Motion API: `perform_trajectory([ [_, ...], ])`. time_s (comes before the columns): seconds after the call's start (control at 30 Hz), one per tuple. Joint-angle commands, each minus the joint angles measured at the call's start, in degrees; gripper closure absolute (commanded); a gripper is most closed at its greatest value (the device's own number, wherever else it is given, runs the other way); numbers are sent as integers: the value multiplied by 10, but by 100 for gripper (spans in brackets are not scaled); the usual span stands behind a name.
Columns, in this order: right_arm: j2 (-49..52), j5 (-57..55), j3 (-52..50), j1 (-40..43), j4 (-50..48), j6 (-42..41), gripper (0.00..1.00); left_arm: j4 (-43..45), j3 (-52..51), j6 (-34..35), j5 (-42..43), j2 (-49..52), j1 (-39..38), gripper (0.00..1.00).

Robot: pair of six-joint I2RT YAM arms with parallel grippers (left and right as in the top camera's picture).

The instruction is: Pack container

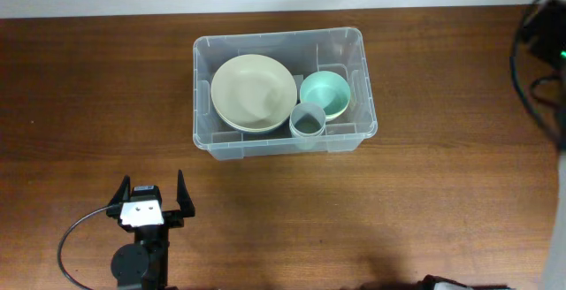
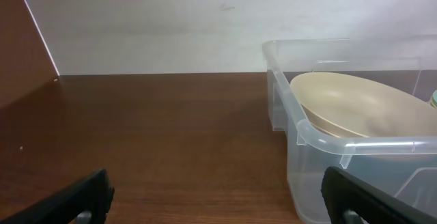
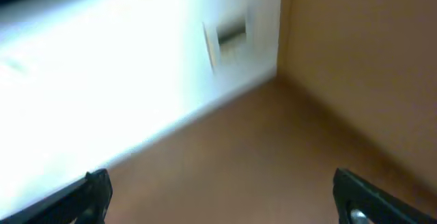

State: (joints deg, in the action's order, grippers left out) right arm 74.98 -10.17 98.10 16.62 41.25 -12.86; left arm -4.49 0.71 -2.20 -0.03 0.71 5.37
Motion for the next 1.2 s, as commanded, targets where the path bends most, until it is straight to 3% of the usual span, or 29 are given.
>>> perform_trajectory([
  [0.0,-57,-29,-51,-29,-21,6,1,-3,-2,-9,2,-4,0,0],
  [0.13,-143,-84,-159,-81,-119,22,1,-3,-2,-9,2,-4,0,0],
  [0.3,-239,-84,-364,-142,-345,174,1,-3,-2,-9,2,-4,0,0],
  [0.57,-357,-33,-612,-184,-562,180,1,-3,-2,-9,2,-4,0,0],
  [0.83,-504,19,-765,-185,-591,180,1,-3,-2,-9,2,-4,0,0],
  [1.17,-612,21,-893,-185,-590,180,1,-3,-2,-9,2,-4,0,0],
])
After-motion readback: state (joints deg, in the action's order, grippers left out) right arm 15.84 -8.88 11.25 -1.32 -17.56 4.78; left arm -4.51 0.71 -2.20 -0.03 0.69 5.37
